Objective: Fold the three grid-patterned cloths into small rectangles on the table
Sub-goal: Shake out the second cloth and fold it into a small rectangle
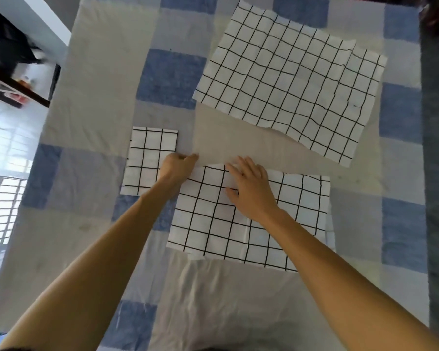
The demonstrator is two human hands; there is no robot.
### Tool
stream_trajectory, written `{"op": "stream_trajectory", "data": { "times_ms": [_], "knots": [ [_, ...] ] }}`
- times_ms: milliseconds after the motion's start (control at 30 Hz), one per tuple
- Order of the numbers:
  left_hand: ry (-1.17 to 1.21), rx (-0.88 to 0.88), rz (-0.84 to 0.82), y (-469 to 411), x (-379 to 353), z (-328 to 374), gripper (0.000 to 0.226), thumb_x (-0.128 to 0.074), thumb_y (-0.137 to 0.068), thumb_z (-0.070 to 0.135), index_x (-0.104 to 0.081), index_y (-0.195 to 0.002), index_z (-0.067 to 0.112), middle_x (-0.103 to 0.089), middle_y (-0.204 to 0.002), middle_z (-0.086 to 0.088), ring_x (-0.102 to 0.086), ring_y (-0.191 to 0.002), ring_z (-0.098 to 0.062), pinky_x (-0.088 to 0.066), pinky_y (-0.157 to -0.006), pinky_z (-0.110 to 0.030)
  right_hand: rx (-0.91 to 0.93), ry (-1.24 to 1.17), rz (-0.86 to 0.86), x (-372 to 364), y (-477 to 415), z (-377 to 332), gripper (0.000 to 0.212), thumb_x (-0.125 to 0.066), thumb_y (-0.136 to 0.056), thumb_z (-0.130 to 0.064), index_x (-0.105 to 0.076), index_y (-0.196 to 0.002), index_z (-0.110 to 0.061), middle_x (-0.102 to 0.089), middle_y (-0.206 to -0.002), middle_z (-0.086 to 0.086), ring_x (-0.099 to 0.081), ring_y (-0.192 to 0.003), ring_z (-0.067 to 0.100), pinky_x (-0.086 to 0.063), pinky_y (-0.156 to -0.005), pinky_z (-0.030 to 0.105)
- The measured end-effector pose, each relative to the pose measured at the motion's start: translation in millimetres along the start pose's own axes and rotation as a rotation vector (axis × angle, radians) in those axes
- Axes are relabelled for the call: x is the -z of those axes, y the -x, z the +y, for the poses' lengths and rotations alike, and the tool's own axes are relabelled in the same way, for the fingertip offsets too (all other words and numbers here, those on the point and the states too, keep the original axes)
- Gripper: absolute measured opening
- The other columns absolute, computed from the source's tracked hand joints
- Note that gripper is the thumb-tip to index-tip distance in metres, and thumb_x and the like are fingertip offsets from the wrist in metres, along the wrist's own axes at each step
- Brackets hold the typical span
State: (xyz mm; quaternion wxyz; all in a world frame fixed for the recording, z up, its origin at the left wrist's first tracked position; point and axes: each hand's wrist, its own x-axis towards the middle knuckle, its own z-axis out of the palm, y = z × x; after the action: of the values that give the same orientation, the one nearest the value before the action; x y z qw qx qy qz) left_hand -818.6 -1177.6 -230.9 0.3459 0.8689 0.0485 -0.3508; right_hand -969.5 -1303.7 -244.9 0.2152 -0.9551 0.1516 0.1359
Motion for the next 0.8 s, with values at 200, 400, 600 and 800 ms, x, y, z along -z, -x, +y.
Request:
{"op": "stream_trajectory", "data": {
  "times_ms": [200,400,600,800],
  "knots": [
    [0.128,-0.073,0.0,-8,0,0,0.018,-0.061,-0.082,0.012,-0.069,-0.096,0.019,-0.066,-0.089,0.0,-0.055,-0.067,-0.01,-0.044,-0.052,-0.013,0.009,0.049,-0.052,-12,8,10,0.079,-0.048,-0.095,-0.047,0.002,-0.152,-0.025,0.01,-0.161,0.007,0.021,-0.144,0.022,0.014,-0.115,0.041],
    [0.343,-0.188,0.083,6,-10,-13,0.024,-0.051,-0.087,0.005,-0.067,-0.101,0.014,-0.062,-0.077,0.006,-0.052,-0.065,-0.008,-0.047,-0.058,-0.018,-0.019,0.049,-0.111,-12,15,25,0.088,-0.047,-0.092,-0.054,0.02,-0.145,-0.029,0.02,-0.158,0.005,0.027,-0.142,0.022,0.015,-0.116,0.042],
    [0.148,-0.239,0.202,13,-7,-25,0.013,-0.053,-0.092,0.015,-0.063,-0.099,0.02,-0.063,-0.084,0.006,-0.059,-0.074,-0.011,-0.047,-0.062,-0.013,-0.014,0.039,-0.127,-10,20,36,0.091,-0.047,-0.091,-0.055,0.018,-0.147,-0.026,0.023,-0.157,0.003,0.029,-0.141,0.021,0.018,-0.116,0.041],
    [-0.318,-0.665,0.177,14,-11,-24,0.028,-0.057,-0.092,0.024,-0.059,-0.118,0.013,-0.058,-0.116,-0.009,-0.053,-0.104,-0.021,-0.044,-0.089,-0.03,-0.136,-0.078,0.078,-4,36,56,0.069,-0.042,-0.097,-0.046,-0.011,-0.152,-0.019,-0.007,-0.161,0.006,0.005,-0.148,0.023,0.006,-0.119,0.042]
  ]
}}
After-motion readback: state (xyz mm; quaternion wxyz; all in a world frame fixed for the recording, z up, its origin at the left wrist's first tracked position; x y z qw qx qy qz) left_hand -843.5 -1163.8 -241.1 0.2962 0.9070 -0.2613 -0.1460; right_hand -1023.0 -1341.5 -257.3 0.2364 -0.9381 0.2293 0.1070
